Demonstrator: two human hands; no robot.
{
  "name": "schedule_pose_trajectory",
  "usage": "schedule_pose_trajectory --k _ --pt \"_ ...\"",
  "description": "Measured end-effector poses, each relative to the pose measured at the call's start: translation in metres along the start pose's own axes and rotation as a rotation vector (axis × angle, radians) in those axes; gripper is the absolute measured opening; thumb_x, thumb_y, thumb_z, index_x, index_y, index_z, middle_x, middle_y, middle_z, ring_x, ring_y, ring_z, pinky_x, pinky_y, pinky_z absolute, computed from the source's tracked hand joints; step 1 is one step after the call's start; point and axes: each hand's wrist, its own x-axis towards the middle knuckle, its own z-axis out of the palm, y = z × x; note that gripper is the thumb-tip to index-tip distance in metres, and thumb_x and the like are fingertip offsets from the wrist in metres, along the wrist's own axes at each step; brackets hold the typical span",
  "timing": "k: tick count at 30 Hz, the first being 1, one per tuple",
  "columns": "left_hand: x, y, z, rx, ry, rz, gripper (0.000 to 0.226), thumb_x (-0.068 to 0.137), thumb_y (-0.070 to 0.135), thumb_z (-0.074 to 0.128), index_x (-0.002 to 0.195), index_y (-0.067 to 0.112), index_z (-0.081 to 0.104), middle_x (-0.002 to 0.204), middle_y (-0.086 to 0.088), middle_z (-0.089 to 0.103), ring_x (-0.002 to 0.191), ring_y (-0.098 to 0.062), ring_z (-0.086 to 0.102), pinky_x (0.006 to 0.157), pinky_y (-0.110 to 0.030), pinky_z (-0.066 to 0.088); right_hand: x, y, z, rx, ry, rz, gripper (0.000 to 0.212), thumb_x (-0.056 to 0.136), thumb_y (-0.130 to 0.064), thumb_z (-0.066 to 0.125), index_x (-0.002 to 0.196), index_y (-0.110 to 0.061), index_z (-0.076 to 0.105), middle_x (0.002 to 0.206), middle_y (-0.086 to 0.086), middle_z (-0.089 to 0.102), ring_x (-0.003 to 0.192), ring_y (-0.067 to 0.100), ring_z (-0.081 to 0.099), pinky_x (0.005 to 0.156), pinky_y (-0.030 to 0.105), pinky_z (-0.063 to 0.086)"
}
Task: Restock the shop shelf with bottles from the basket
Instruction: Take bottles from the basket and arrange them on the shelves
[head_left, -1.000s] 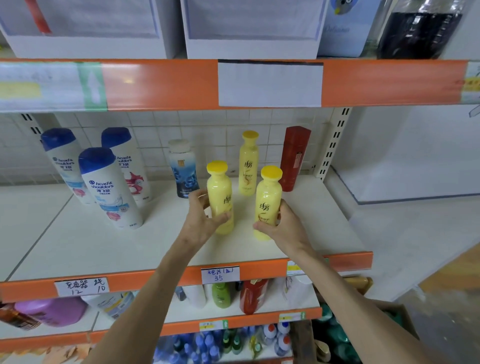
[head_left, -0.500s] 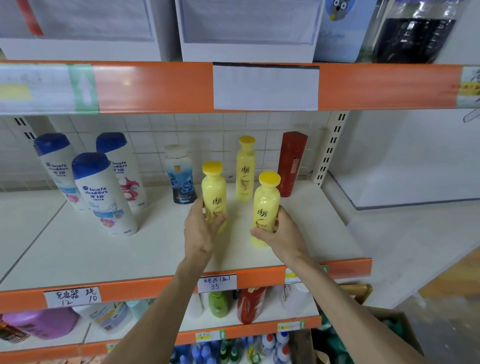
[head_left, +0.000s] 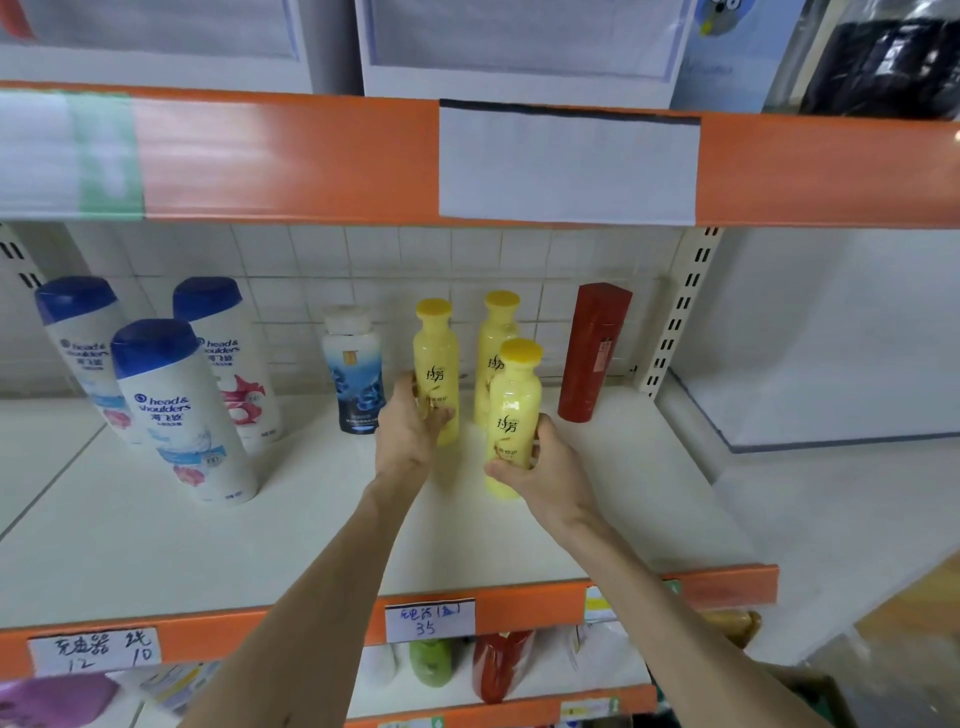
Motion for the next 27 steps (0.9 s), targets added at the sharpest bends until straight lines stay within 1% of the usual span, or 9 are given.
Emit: schedule_pose_trajectory --k 4,8,10,12,13,15,18,23,27 --pt "0.007 0.000 0.003 -0.013 -0.011 0.012 0.043 0.087 0.016 0.067 0.125 0.016 0.047 0.104 0.006 0.057 0.092 -0.015 0.058 0.077 -0.031 0.047 0.004 0.003 0.003 -0.006 0.012 -0.008 0.053 0.075 -0.029 0.082 0.118 -0.023 0.052 0.109 -0.006 0.068 0.097 0.011 0.066 0.083 0.040 0.058" --pt "0.013 -0.003 0.004 0.013 -0.012 0.031 0.042 0.088 0.017 0.065 0.126 0.016 0.047 0.105 0.004 0.059 0.091 -0.013 0.056 0.078 -0.030 0.045 0.010 0.003 0.009 0.034 0.021 -0.014 0.052 0.075 -0.028 0.082 0.118 -0.024 0.053 0.108 -0.006 0.068 0.096 0.009 0.066 0.083 0.039 0.058" --pt "0.016 -0.003 0.003 0.019 -0.031 0.036 0.041 0.089 0.015 0.064 0.126 0.015 0.046 0.107 0.000 0.061 0.093 -0.016 0.057 0.080 -0.032 0.047 0.013 0.002 0.010 0.054 0.008 -0.015 0.052 0.077 -0.025 0.082 0.120 -0.023 0.054 0.109 -0.006 0.068 0.098 0.009 0.066 0.083 0.035 0.058" --pt "0.019 -0.003 0.003 0.029 -0.049 0.040 0.041 0.089 0.014 0.063 0.126 0.014 0.045 0.112 -0.005 0.063 0.098 -0.022 0.060 0.085 -0.037 0.050 0.016 0.003 0.008 0.081 -0.032 -0.010 0.050 0.079 -0.022 0.081 0.122 -0.022 0.054 0.111 -0.006 0.068 0.100 0.010 0.066 0.083 0.029 0.058" --pt "0.021 -0.003 0.002 0.037 -0.056 0.044 0.041 0.090 0.013 0.062 0.127 0.014 0.045 0.114 -0.006 0.063 0.101 -0.024 0.061 0.087 -0.039 0.050 0.018 0.003 0.006 0.101 -0.060 -0.008 0.049 0.080 -0.021 0.080 0.121 -0.022 0.054 0.111 -0.006 0.068 0.101 0.010 0.066 0.084 0.029 0.058" --pt "0.023 -0.003 0.001 0.050 -0.065 0.047 0.041 0.090 0.012 0.061 0.127 0.013 0.044 0.115 -0.007 0.063 0.104 -0.026 0.061 0.089 -0.040 0.050 0.020 0.005 0.003 0.127 -0.106 0.000 0.048 0.080 -0.019 0.079 0.122 -0.022 0.055 0.111 -0.005 0.069 0.102 0.010 0.067 0.087 0.033 0.058" --pt "0.026 -0.003 0.001 0.059 -0.068 0.043 0.040 0.091 0.010 0.060 0.127 0.013 0.043 0.116 -0.009 0.063 0.105 -0.029 0.062 0.091 -0.046 0.051 0.019 0.007 0.003 0.135 -0.117 0.002 0.048 0.081 -0.019 0.078 0.123 -0.022 0.055 0.112 -0.006 0.069 0.102 0.008 0.067 0.088 0.033 0.058" --pt "0.030 -0.003 -0.001 0.041 -0.096 0.056 0.042 0.091 0.009 0.059 0.130 0.012 0.042 0.121 -0.008 0.062 0.110 -0.029 0.061 0.094 -0.043 0.050 0.020 0.010 0.005 0.149 -0.107 -0.001 0.049 0.081 -0.018 0.078 0.124 -0.021 0.054 0.114 -0.005 0.069 0.103 0.009 0.067 0.087 0.032 0.058" --pt "0.030 -0.003 -0.002 0.029 -0.123 0.053 0.042 0.092 0.009 0.058 0.130 0.012 0.041 0.123 -0.008 0.060 0.112 -0.028 0.060 0.096 -0.043 0.049 0.020 0.010 0.007 0.132 -0.081 -0.006 0.047 0.082 -0.020 0.077 0.122 -0.021 0.054 0.111 -0.006 0.069 0.100 0.007 0.067 0.082 0.026 0.058"
